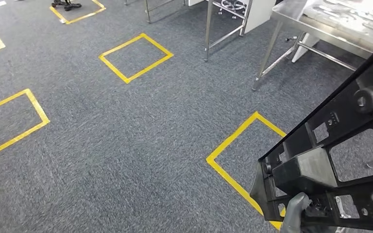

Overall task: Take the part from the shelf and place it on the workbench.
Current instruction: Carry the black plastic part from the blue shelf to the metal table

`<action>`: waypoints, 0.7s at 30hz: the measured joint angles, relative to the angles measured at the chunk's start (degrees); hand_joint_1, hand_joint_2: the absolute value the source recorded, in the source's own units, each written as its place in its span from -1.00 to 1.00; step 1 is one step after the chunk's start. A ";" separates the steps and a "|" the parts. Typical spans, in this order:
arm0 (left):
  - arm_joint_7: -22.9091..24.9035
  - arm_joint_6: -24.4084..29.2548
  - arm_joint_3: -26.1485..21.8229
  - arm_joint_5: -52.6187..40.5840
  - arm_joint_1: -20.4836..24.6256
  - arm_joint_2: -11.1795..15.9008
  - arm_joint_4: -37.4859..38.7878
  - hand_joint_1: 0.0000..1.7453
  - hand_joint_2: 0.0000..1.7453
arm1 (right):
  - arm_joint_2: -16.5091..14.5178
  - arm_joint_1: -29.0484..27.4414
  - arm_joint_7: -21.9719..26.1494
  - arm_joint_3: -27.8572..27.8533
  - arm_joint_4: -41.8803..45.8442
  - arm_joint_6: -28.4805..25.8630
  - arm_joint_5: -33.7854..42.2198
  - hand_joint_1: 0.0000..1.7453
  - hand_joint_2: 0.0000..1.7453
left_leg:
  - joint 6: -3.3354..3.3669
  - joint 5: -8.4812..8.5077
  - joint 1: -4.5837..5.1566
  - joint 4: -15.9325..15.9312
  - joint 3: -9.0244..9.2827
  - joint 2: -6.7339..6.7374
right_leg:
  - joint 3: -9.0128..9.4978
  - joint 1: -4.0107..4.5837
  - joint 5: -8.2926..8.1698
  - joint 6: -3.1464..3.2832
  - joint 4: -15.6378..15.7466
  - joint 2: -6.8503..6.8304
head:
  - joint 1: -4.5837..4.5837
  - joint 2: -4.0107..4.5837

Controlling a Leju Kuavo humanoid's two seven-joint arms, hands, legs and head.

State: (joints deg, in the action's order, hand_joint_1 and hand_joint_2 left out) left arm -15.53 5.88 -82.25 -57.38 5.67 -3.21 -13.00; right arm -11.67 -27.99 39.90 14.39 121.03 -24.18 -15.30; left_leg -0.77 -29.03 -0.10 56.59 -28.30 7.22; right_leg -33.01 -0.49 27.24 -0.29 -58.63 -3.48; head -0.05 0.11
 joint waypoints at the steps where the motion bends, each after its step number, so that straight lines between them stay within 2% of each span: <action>1: -0.01 -0.15 0.00 -0.13 0.18 0.07 0.00 -1.00 -1.00 | 0.00 -0.17 -0.01 0.22 -0.04 -0.24 -0.22 1.00 1.00 | -0.29 -0.26 -0.12 0.10 0.18 0.12 | 0.02 -0.05 -0.10 0.35 0.15 0.69 | 0.01 0.00; 2: -0.04 -0.26 0.00 -0.22 0.30 0.14 0.00 -1.00 -1.00 | -0.01 -0.28 0.01 0.44 -0.07 -0.39 -0.36 1.00 1.00 | -0.56 -0.99 -0.26 0.81 0.03 -0.73 | 0.06 -0.18 -0.25 0.78 0.35 1.38 | 0.06 0.00; 3: -0.06 -0.32 0.00 -0.26 0.36 0.20 0.00 -1.00 -1.00 | -0.03 -0.33 0.02 0.66 -0.10 -0.49 -0.44 1.00 1.00 | -0.77 -2.31 -0.42 2.59 -0.63 -2.19 | 0.10 -0.35 -0.42 1.18 0.54 2.06 | 0.12 0.00; 5: -0.09 -0.39 0.00 -0.32 0.21 0.28 0.00 -1.00 -1.00 | -0.06 -0.36 0.04 0.96 -0.23 -0.51 -0.48 1.00 1.00 | -1.02 -6.27 -0.62 9.73 -3.84 -5.58 | 0.06 -0.41 -0.58 1.71 0.62 3.52 | 0.29 0.00; 6: -0.09 -0.41 0.00 -0.33 0.07 0.30 0.00 -1.00 -1.00 | -0.07 -0.39 0.03 1.02 -0.31 -0.50 -0.49 1.00 1.00 | -1.09 -7.86 -0.64 13.72 -5.77 -6.33 | 0.00 -0.35 -0.59 1.80 0.58 4.35 | 0.32 0.00; 7: -0.10 -0.42 0.01 -0.35 -0.06 0.31 0.00 -1.00 -1.00 | -0.07 -0.46 0.02 1.05 -0.37 -0.54 -0.49 1.00 1.00 | -1.12 -8.52 -0.64 16.54 -7.24 -6.63 | -0.01 -0.28 -0.59 1.83 0.50 5.25 | 0.32 0.00; 8: -0.16 -0.44 0.01 -0.37 -0.15 0.32 0.00 -1.00 -1.00 | -0.07 -0.56 0.02 1.06 -0.39 -0.63 -0.48 1.00 1.00 | -1.08 -7.96 -0.64 17.27 -7.81 -6.73 | 0.01 -0.24 -0.57 1.81 0.38 6.14 | 0.32 0.00; 9: -0.27 -0.47 0.01 -0.44 -0.19 0.33 0.00 -1.00 -1.00 | -0.07 -0.71 0.01 1.07 -0.40 -0.77 -0.47 1.00 1.00 | -0.97 -6.18 -0.65 15.52 -7.28 -6.89 | 0.05 -0.24 -0.53 1.75 0.24 7.07 | 0.32 0.00; 10: -0.42 -0.50 0.02 -0.55 -0.21 0.34 0.00 -1.00 -1.00 | -0.07 -0.92 0.01 1.07 -0.40 -0.96 -0.45 1.00 1.00 | -0.83 -3.72 -0.70 11.90 -5.90 -7.58 | 0.09 -0.27 -0.45 1.64 0.07 7.96 | 0.33 0.00; 12: -0.77 -0.57 0.03 -0.81 -0.24 0.37 0.00 -1.00 -1.00 | -0.06 -1.39 0.00 1.06 -0.39 -1.37 -0.41 1.00 1.00 | -0.49 -0.31 -0.95 4.44 -3.06 -11.00 | -0.14 -0.29 -0.33 1.23 -0.38 9.58 | 0.30 0.00; 13: -0.91 -0.59 0.03 -0.96 -0.29 0.37 0.00 -1.00 -1.00 | -0.05 -1.65 -0.01 1.06 -0.35 -1.53 -0.41 1.00 1.00 | -0.35 0.24 -1.01 2.43 -2.34 -12.40 | -0.40 -0.34 -0.36 0.88 -0.54 10.30 | 0.28 0.00; 14: -1.04 -0.61 0.05 -1.13 -0.33 0.36 0.00 -1.00 -1.00 | -0.05 -1.95 -0.02 1.04 -0.28 -1.63 -0.39 1.00 1.00 | -0.20 0.14 -0.97 1.77 -2.10 -13.11 | -0.68 -0.40 -0.49 0.48 -0.58 11.01 | 0.26 0.00; 16: -1.33 -0.62 0.10 -1.43 -0.33 0.28 0.01 -1.00 -1.00 | -0.04 -2.67 -0.02 0.97 -0.12 -1.71 -0.36 1.00 1.00 | 0.35 0.40 -0.91 1.42 -1.94 -11.79 | -1.10 -0.64 -0.79 -0.36 -0.52 12.18 | 0.26 0.00; 17: -1.52 -0.70 0.14 -1.52 -0.29 0.19 0.02 -1.00 -1.00 | -0.03 -3.05 -0.02 0.92 -0.02 -1.78 -0.45 1.00 1.00 | 0.76 0.56 -0.96 1.14 -1.82 -11.03 | -1.39 -0.56 -0.51 -0.65 -0.97 11.28 | 0.22 0.00; 18: -1.73 -0.89 0.16 -1.58 -0.30 0.10 0.03 -1.00 -1.00 | -0.02 -3.33 -0.02 0.87 0.07 -1.97 -0.80 1.00 1.00 | 1.22 0.69 -1.03 0.81 -1.76 -10.22 | -2.11 -0.46 0.40 -0.87 -2.35 9.63 | 0.09 0.00; 20: -2.17 -1.52 0.17 -1.63 -0.46 -0.02 0.04 -1.00 -1.00 | -0.02 -3.71 -0.05 0.75 0.18 -2.78 -2.72 1.00 1.00 | 1.83 0.50 -0.92 0.45 -1.71 -8.73 | -5.12 -0.27 3.71 -1.13 -8.46 5.44 | -0.16 0.00; 21: -2.37 -1.81 0.17 -1.63 -0.61 -0.02 0.04 -1.00 -1.00 | -0.03 -3.86 -0.10 0.69 0.17 -3.20 -3.96 1.00 1.00 | 1.96 0.29 -0.82 0.45 -1.71 -8.04 | -7.02 -0.34 5.31 -1.25 -12.26 4.43 | -0.24 0.00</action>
State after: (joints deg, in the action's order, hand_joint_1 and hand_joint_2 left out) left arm -17.90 4.07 -82.07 -59.01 5.06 -3.23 -12.96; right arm -11.70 -31.85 39.80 15.08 121.20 -27.39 -19.26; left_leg 1.19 -28.75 -0.92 57.03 -30.01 -0.82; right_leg -40.03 -0.83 32.55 -1.55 -70.90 0.95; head -0.29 0.11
